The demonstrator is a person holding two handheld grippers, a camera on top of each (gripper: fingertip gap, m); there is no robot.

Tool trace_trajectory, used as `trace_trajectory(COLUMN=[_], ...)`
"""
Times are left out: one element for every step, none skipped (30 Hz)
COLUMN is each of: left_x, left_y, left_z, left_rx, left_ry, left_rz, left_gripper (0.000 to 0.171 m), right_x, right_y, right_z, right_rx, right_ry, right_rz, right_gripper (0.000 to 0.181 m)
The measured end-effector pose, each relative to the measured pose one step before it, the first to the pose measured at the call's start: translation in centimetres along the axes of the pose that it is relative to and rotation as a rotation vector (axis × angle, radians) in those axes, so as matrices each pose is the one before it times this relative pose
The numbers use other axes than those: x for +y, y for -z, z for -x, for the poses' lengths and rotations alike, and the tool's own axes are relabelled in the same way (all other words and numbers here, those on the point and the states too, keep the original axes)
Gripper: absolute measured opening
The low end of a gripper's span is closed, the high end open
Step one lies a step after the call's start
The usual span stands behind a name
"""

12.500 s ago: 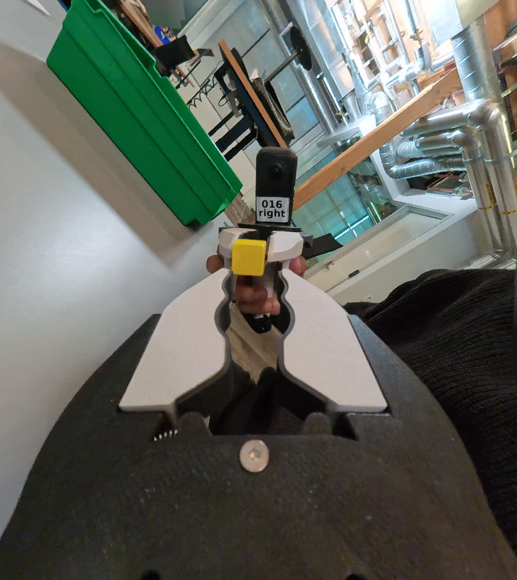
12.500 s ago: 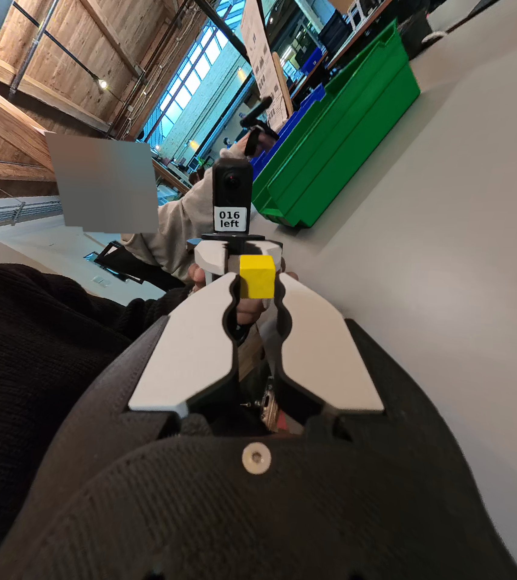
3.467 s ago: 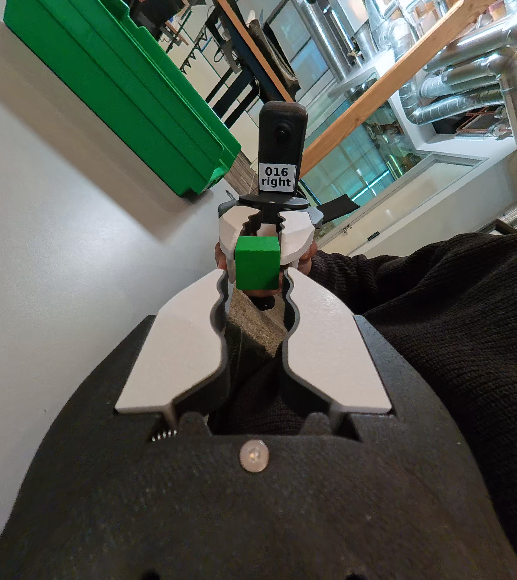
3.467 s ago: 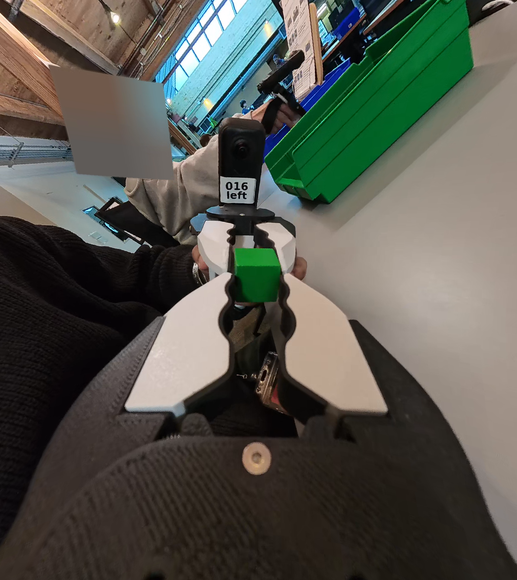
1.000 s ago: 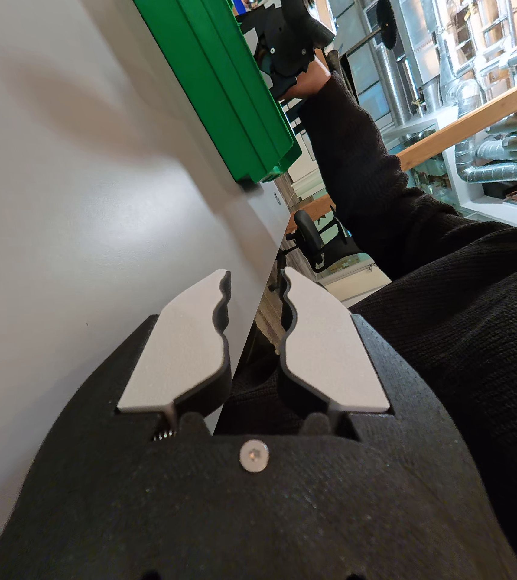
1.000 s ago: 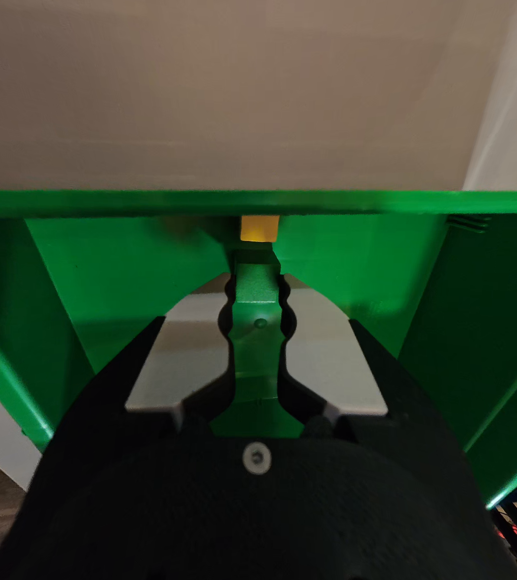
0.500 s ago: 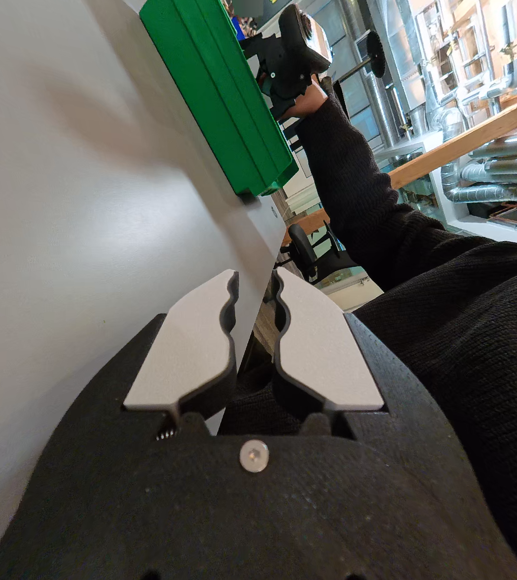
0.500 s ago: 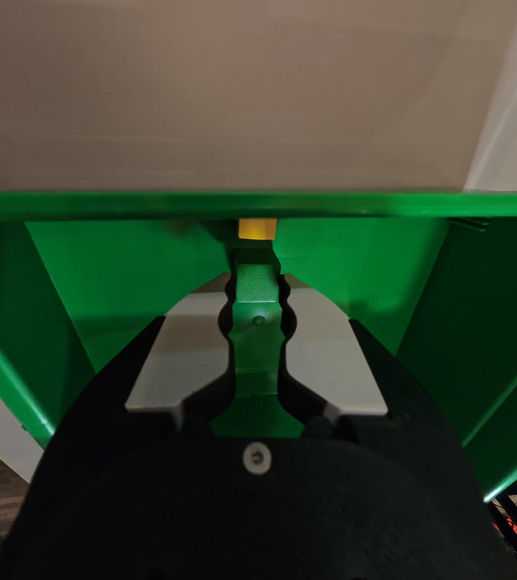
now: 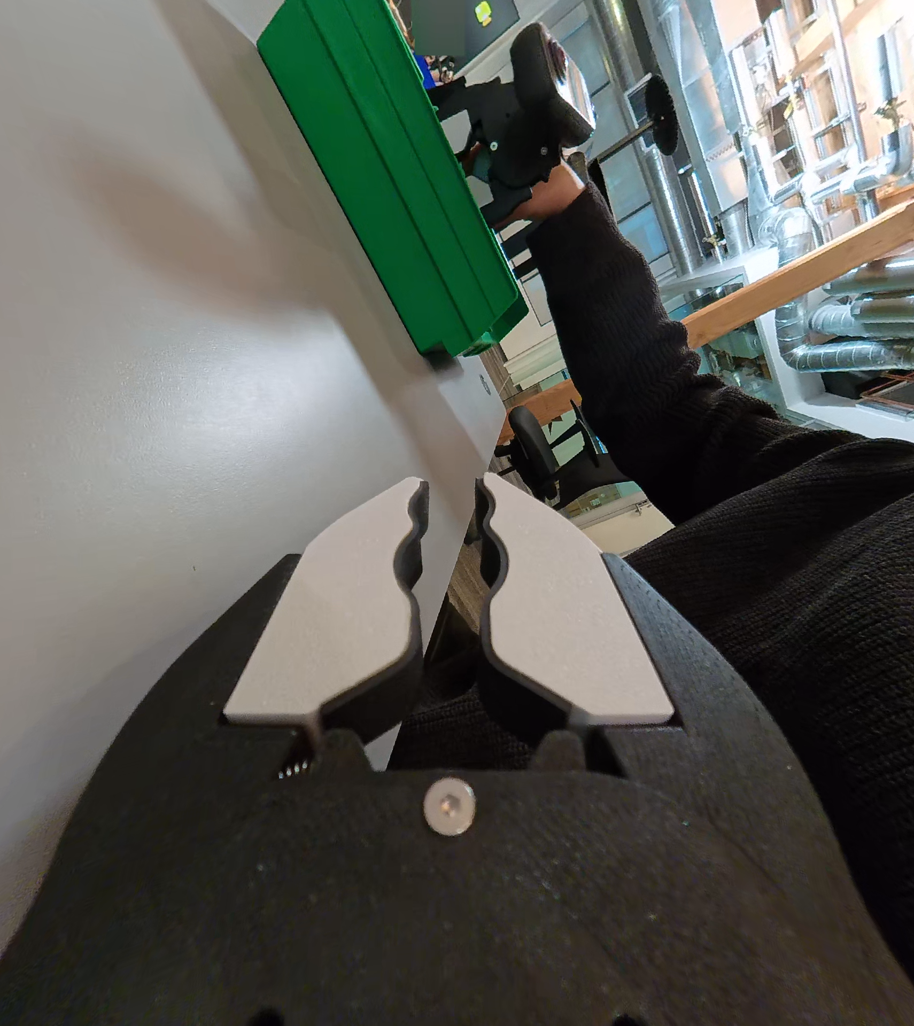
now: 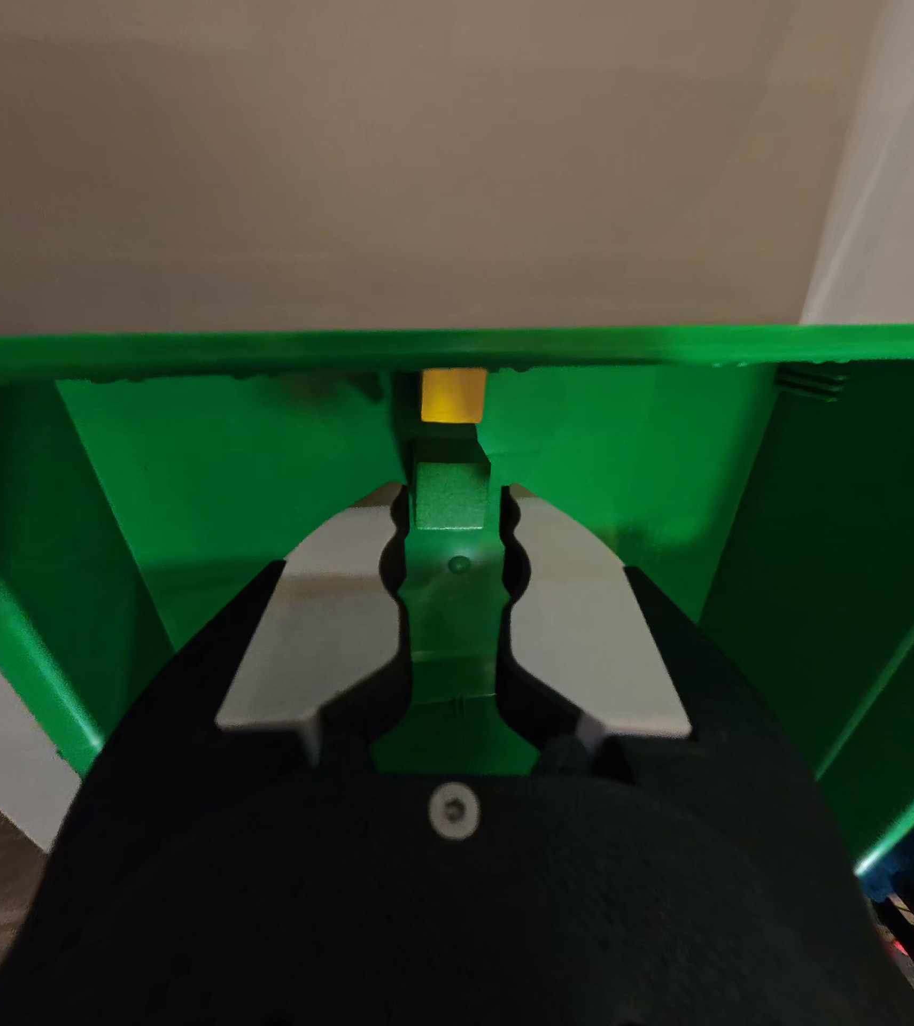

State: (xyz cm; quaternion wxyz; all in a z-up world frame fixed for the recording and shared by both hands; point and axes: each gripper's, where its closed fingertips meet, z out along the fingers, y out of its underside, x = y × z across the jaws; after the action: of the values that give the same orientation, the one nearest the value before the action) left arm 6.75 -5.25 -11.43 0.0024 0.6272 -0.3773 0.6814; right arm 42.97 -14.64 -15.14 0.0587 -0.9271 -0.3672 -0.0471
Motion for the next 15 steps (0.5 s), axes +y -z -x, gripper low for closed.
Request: trace_trajectory(left_x=[-0.021, -0.022, -0.036, -0.029, -0.018, -0.013, -0.027, -0.034, -0.06, -0.089, -0.12, -0.15, -0.204, -0.275, -0.309], left_y=[0.007, 0.006, 0.002, 0.012, 0.018, 0.015, 0.015, 0.014, 0.014, 0.004, -0.008, 0.008, 0.031, 0.071, 0.133], left_z=[0.001, 0.004, -0.001, -0.007, -0.028, -0.029, -0.039, -0.047, -0.083, -0.115, -0.125, -0.151, -0.141, -0.136, -0.149], left_rx=[0.0007, -0.0003, -0.0001, 0.0, 0.0004, -0.0001, -0.0007, 0.0003, 0.001, 0.0019, 0.0014, 0.0001, -0.003, -0.007, -0.0087], left_ry=[0.0021, 0.0012, 0.0005, 0.0008, 0.0008, 0.0, -0.002, -0.0039, -0.005, -0.0075, -0.0105, -0.0152, -0.0201, -0.0241, -0.0274], left_rz=[0.00004, -0.00063, -0.00131, -0.00111, -0.00075, -0.00056, -0.00137, -0.00154, -0.0019, -0.00304, -0.00259, -0.00271, -0.00326, -0.00374, -0.00223], left_gripper=[0.016, 0.016, 0.017, 0.017, 0.017, 0.018, 0.018, 0.019, 0.019, 0.019, 0.019, 0.019, 0.019, 0.019, 0.02], right_x=[0.006, 0.043, 0.069, -0.047, -0.345, -0.674, -0.987, -1.257, -1.502, -1.748, -1.877, -1.837, -1.778, -1.602, -1.245], right_y=[0.181, 0.265, 0.399, 0.604, 0.86, 1.129, 1.341, 1.466, 1.485, 1.39, 1.19, 0.928, 0.673, 0.391, 0.151], right_z=[0.005, -0.098, -0.169, -0.18, -0.223, -0.176, -0.128, -0.054, 0.065, 0.288, 0.505, 0.791, 1.076, 1.371, 1.508], right_rx=[0.0, 0.0083, 0.015, 0.0154, 0.0179, 0.016, 0.0161, 0.0174, 0.017, 0.0132, 0.0113, 0.0054, 0.0019, -0.0049, -0.0025], right_ry=[-0.0025, -0.0024, -0.0015, -0.0063, -0.0152, -0.0213, -0.0235, -0.0243, -0.0239, -0.0261, -0.0333, -0.0335, -0.0336, -0.0331, -0.0279], right_rz=[-0.0017, 0.0015, 0.0008, -0.0098, -0.03, -0.0532, -0.0702, -0.0829, -0.0925, -0.1052, -0.1108, -0.1061, -0.1058, -0.0981, -0.0767], right_gripper=[0.033, 0.034, 0.035, 0.036, 0.036, 0.036, 0.036, 0.035, 0.035, 0.034, 0.034, 0.035, 0.036, 0.036, 0.038])
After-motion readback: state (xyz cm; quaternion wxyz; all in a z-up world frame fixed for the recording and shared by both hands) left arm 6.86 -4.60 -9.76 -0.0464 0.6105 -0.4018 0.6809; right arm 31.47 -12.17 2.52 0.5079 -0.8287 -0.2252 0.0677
